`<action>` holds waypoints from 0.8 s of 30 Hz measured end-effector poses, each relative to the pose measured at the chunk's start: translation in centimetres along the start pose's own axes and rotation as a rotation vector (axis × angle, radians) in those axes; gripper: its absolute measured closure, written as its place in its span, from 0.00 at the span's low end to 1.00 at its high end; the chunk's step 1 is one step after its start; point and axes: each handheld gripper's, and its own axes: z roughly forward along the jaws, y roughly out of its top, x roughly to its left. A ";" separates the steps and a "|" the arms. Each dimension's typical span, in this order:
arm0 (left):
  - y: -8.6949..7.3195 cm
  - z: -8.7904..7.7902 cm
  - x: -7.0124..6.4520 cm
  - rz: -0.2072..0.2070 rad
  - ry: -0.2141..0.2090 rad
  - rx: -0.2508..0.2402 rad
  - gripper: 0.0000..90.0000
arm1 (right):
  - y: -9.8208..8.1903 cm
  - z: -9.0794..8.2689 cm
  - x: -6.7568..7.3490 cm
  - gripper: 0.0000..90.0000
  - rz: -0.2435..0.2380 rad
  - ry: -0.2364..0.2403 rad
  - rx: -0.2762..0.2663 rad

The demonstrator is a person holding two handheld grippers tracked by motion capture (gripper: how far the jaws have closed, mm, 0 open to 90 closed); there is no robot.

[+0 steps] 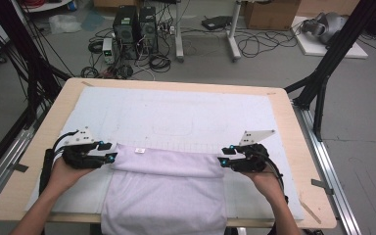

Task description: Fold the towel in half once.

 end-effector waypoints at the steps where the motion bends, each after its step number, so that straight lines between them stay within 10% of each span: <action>1: 0.0 0.5 0.1 -0.007 0.001 0.006 0.57 | 0.0 0.5 -0.2 0.60 0.001 -0.005 0.013; 10: -0.4 2.7 0.7 -0.003 0.005 0.077 0.83 | -0.8 3.2 -2.3 0.59 0.070 -0.025 0.084; 13: -0.4 2.5 0.7 0.010 0.000 0.076 0.94 | -1.0 3.6 -2.6 0.72 0.076 -0.001 0.115; 24: 0.5 0.8 0.5 0.019 -0.002 0.028 0.97 | -0.2 2.1 -1.4 0.89 0.011 -0.011 0.075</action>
